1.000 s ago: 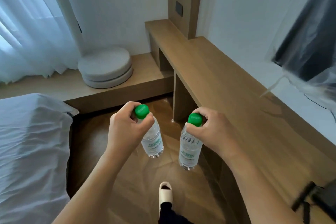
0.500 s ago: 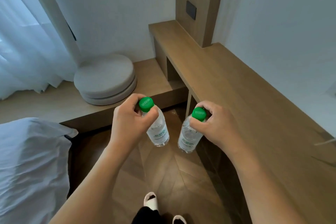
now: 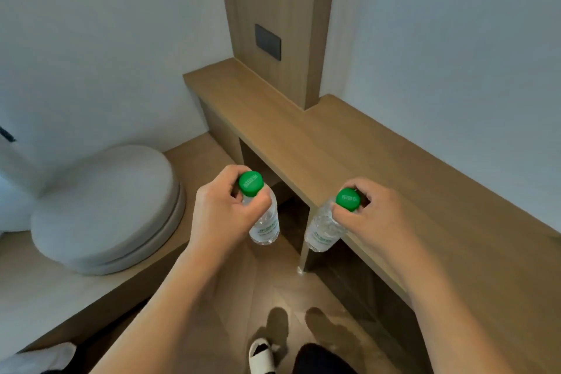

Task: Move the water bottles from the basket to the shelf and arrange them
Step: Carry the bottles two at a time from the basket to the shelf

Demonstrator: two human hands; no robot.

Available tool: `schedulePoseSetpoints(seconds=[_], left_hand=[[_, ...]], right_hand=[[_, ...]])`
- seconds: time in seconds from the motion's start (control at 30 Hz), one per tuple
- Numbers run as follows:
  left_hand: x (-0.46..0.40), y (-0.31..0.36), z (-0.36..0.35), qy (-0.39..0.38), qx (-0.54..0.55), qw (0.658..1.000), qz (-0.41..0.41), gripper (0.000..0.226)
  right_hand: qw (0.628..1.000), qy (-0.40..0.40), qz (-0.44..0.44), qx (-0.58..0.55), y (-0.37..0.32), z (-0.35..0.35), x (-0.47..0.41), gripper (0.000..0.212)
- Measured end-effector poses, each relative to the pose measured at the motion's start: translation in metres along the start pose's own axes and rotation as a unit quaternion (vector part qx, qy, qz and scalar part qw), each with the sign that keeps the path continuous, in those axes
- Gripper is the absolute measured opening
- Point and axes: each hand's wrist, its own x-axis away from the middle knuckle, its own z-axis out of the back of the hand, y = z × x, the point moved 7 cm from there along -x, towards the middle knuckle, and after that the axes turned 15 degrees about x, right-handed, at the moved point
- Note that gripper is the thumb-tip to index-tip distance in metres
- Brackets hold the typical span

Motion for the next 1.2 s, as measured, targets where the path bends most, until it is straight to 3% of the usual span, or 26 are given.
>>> schedulePoseSetpoints(seconds=[0.3,0.47,0.67,1.03,1.2], left_hand=[[-0.147,-0.046,-0.041,-0.047,0.03,0.998,-0.002,0.015],[-0.215,-0.065,-0.097,-0.111,0.042,0.992,-0.039,0.019],[-0.3,-0.087,-0.165,-0.198,0.032,0.979,-0.049,0.021],[-0.409,-0.107,-0.28,-0.235,0.028,0.97,-0.058,0.015],[-0.438,-0.125,-0.33,-0.268,0.026,0.962,-0.047,0.017]], right_hand=[[0.997,0.026,-0.072,0.033,0.001,0.0,-0.116,0.016],[0.994,0.012,-0.102,0.037,0.027,-0.002,-0.188,0.015],[0.99,0.076,-0.119,0.028,0.059,0.006,-0.277,0.013],[0.98,0.102,-0.172,0.002,0.108,0.034,-0.386,0.011],[0.968,0.121,-0.2,0.093,0.135,0.037,-0.42,0.015]])
